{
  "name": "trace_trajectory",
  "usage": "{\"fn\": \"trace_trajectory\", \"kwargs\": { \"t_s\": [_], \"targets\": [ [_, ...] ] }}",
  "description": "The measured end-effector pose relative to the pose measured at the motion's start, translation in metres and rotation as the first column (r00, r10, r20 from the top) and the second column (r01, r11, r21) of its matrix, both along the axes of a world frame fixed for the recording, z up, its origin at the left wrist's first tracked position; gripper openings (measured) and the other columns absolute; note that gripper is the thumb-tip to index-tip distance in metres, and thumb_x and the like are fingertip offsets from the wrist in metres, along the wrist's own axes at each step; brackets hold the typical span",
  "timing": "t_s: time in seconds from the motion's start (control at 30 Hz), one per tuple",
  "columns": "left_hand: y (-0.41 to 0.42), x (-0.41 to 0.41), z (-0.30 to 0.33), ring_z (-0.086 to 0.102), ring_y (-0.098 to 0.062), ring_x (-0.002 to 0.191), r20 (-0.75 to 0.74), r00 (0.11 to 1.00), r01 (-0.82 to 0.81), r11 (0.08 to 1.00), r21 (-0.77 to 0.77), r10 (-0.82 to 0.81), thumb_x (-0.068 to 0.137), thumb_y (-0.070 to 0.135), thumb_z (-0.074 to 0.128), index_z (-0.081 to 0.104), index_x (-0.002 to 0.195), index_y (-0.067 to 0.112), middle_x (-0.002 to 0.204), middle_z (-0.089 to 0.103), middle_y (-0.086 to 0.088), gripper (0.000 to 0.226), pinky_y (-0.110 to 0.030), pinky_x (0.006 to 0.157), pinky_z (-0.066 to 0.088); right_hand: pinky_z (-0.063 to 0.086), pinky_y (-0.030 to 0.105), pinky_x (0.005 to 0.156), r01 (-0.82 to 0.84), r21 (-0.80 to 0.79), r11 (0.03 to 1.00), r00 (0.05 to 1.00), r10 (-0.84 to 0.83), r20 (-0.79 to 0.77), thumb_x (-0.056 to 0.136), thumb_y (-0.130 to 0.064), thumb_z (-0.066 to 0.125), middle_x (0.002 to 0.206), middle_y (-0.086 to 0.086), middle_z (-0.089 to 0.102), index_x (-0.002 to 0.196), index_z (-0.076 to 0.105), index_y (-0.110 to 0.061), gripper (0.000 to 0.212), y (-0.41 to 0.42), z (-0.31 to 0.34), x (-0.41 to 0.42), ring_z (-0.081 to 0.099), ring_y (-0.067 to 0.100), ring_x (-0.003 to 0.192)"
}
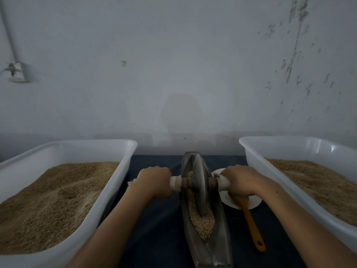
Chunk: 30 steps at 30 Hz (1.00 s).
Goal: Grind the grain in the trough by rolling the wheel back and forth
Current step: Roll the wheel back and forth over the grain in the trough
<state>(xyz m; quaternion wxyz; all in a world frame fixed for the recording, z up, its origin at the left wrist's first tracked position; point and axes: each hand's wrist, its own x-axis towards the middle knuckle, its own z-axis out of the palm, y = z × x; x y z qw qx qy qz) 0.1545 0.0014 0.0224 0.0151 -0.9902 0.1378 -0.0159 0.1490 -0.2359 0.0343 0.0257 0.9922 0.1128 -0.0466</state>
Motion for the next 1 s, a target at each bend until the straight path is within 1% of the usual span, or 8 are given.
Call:
{"fn": "trace_trajectory", "kwargs": {
  "t_s": [0.1, 0.2, 0.3, 0.5, 0.6, 0.7, 0.8, 1.0],
  "targets": [
    [0.001, 0.001, -0.005, 0.055, -0.013, 0.078, 0.087, 0.996, 0.006, 1.0, -0.03, -0.004, 0.084, 0.029, 0.062, 0.053, 0.089, 0.023, 0.082, 0.055, 0.005, 0.013, -0.028, 0.073, 0.044, 0.041, 0.024, 0.061, -0.03, 0.0, 1.0, 0.987, 0.03, 0.16, 0.084, -0.019, 0.059, 0.082, -0.008, 0.058, 0.091, 0.053, -0.031, 0.015, 0.0, -0.007, 0.001, 0.056, 0.012, 0.075],
    [0.003, 0.001, -0.011, 0.051, -0.01, 0.073, 0.193, 0.981, 0.017, 0.998, -0.065, -0.004, 0.087, 0.03, 0.058, 0.047, 0.085, 0.026, 0.081, 0.054, 0.008, 0.012, -0.026, 0.068, 0.04, 0.045, 0.029, 0.069, -0.069, 0.01, 0.998, 0.928, 0.061, 0.369, 0.087, -0.02, 0.055, 0.091, -0.005, 0.062, 0.087, 0.048, -0.03, 0.012, 0.0, -0.016, 0.002, 0.059, 0.016, 0.082],
    [0.004, 0.002, -0.014, 0.051, -0.009, 0.073, 0.224, 0.975, 0.024, 0.996, -0.083, -0.005, 0.087, 0.03, 0.058, 0.048, 0.086, 0.027, 0.082, 0.054, 0.009, 0.011, -0.025, 0.068, 0.038, 0.041, 0.029, 0.067, -0.076, 0.021, 0.997, 0.899, 0.06, 0.434, 0.088, -0.021, 0.054, 0.09, -0.005, 0.061, 0.084, 0.042, -0.03, 0.016, 0.002, -0.019, 0.001, 0.057, 0.016, 0.08],
    [0.005, 0.005, -0.008, 0.055, -0.013, 0.078, 0.023, 1.0, 0.004, 0.999, -0.047, -0.003, 0.082, 0.028, 0.064, 0.051, 0.088, 0.024, 0.084, 0.056, 0.005, 0.014, -0.028, 0.071, 0.044, 0.044, 0.028, 0.071, -0.042, -0.046, 0.998, 0.969, 0.052, 0.243, 0.085, -0.02, 0.06, 0.091, -0.004, 0.06, 0.099, 0.057, -0.027, 0.016, 0.003, -0.009, 0.002, 0.056, 0.015, 0.082],
    [0.006, 0.004, -0.004, 0.059, -0.016, 0.084, -0.132, 0.991, -0.001, 0.998, -0.056, -0.006, 0.08, 0.027, 0.068, 0.054, 0.091, 0.023, 0.088, 0.059, 0.003, 0.018, -0.03, 0.078, 0.049, 0.042, 0.026, 0.067, -0.041, -0.063, 0.997, 0.991, 0.049, 0.122, 0.081, -0.02, 0.064, 0.075, -0.009, 0.051, 0.09, 0.051, -0.03, 0.018, 0.004, -0.001, 0.0, 0.054, 0.012, 0.075],
    [0.005, 0.005, -0.002, 0.056, -0.015, 0.081, -0.161, 0.987, -0.005, 0.999, -0.051, -0.003, 0.08, 0.028, 0.069, 0.058, 0.098, 0.021, 0.086, 0.057, 0.004, 0.023, -0.028, 0.073, 0.045, 0.041, 0.025, 0.065, -0.032, -0.064, 0.997, 0.997, 0.036, 0.063, 0.08, -0.02, 0.065, 0.075, -0.009, 0.052, 0.088, 0.051, -0.031, 0.02, 0.004, 0.002, -0.001, 0.054, 0.011, 0.074],
    [0.003, 0.004, -0.003, 0.055, -0.014, 0.077, -0.028, 1.0, -0.013, 1.0, -0.025, 0.012, 0.081, 0.029, 0.066, 0.058, 0.094, 0.021, 0.083, 0.057, 0.005, 0.018, -0.028, 0.069, 0.042, 0.042, 0.026, 0.069, -0.026, -0.023, 0.999, 0.993, 0.028, 0.113, 0.084, -0.02, 0.063, 0.086, -0.007, 0.057, 0.101, 0.058, -0.029, 0.02, 0.003, -0.003, -0.001, 0.055, 0.012, 0.078],
    [-0.003, 0.0, -0.011, 0.056, -0.017, 0.08, 0.322, 0.946, -0.034, 0.999, -0.001, 0.033, 0.086, 0.03, 0.057, 0.055, 0.098, 0.022, 0.094, 0.062, 0.001, 0.014, -0.03, 0.066, 0.036, 0.042, 0.029, 0.072, -0.041, 0.06, 0.997, 0.925, 0.015, 0.38, 0.092, -0.019, 0.053, 0.093, -0.005, 0.062, 0.084, 0.041, -0.031, 0.018, 0.003, -0.017, -0.002, 0.059, 0.016, 0.086]
  ]
}}
